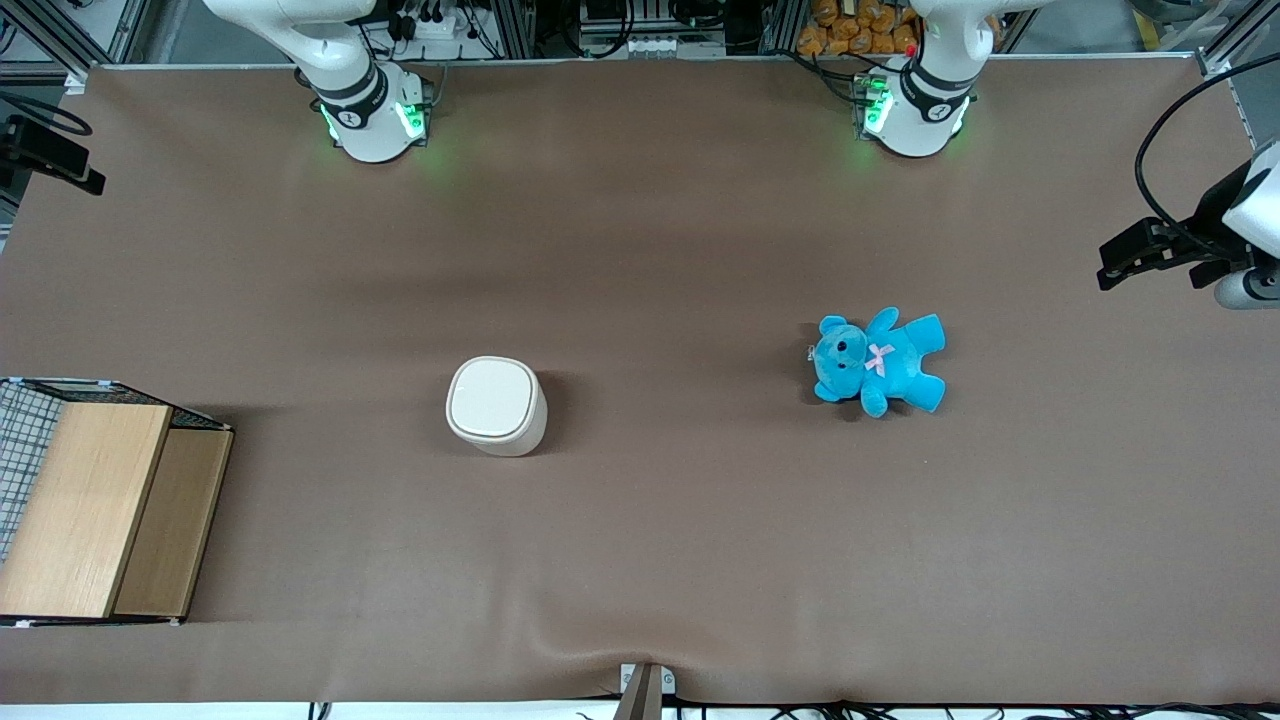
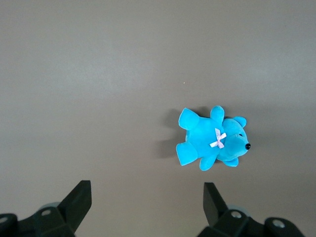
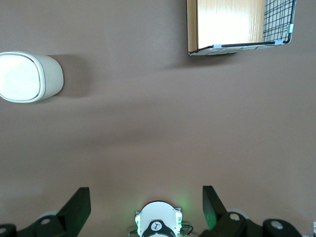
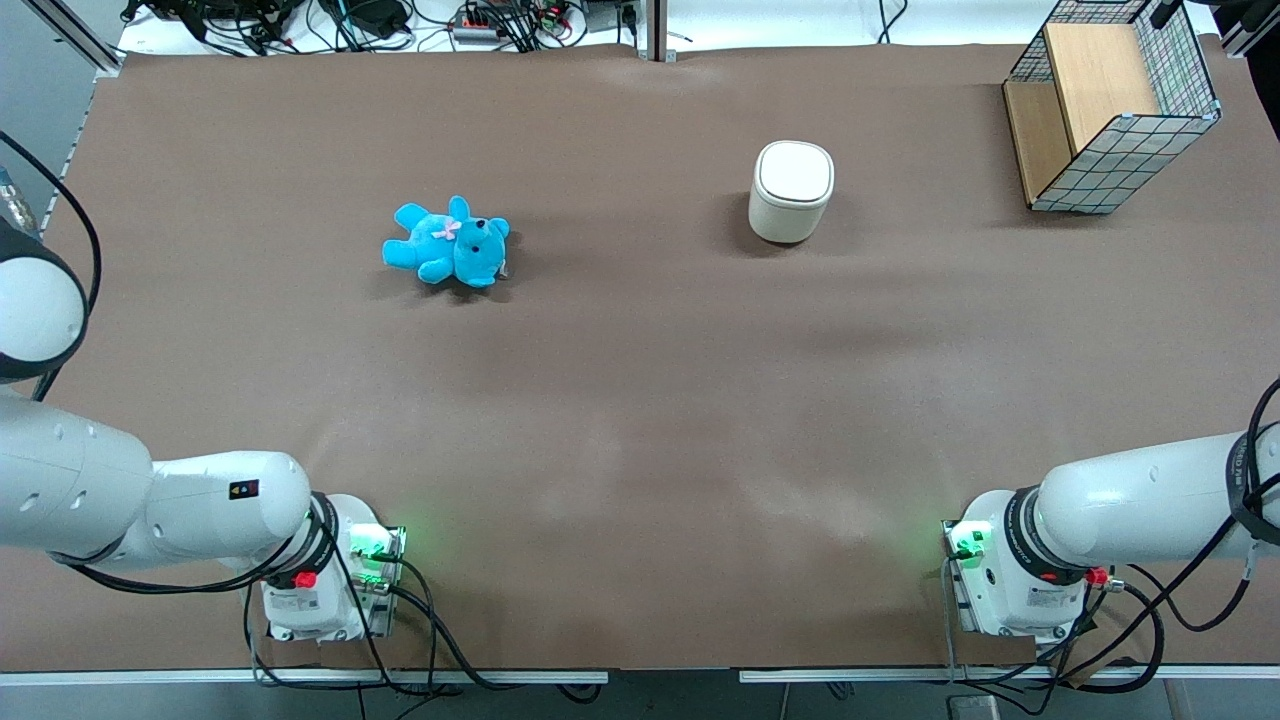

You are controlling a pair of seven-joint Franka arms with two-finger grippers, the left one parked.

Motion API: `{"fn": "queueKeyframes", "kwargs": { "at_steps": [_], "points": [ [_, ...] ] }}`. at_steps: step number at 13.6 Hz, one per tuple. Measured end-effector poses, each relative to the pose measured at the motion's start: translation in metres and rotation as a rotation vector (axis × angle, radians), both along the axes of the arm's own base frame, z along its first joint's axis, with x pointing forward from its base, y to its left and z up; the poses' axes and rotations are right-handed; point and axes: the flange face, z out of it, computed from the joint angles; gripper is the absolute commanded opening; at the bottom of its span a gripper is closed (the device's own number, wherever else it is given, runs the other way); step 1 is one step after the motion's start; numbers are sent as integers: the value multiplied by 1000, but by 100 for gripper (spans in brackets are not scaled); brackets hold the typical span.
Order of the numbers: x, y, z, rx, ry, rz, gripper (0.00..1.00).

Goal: Open trash can with right arm

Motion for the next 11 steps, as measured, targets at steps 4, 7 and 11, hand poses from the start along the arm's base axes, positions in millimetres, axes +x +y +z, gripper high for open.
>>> {"fn": "queueKeyframes", "kwargs": {
  "at_steps": [4,7,11],
  "points": [
    [0,0,0,0,0,0,100],
    [0,0,3,-2,-7,0,100],
    [5,3,-3,-2,10,8,100]
  ]
}}
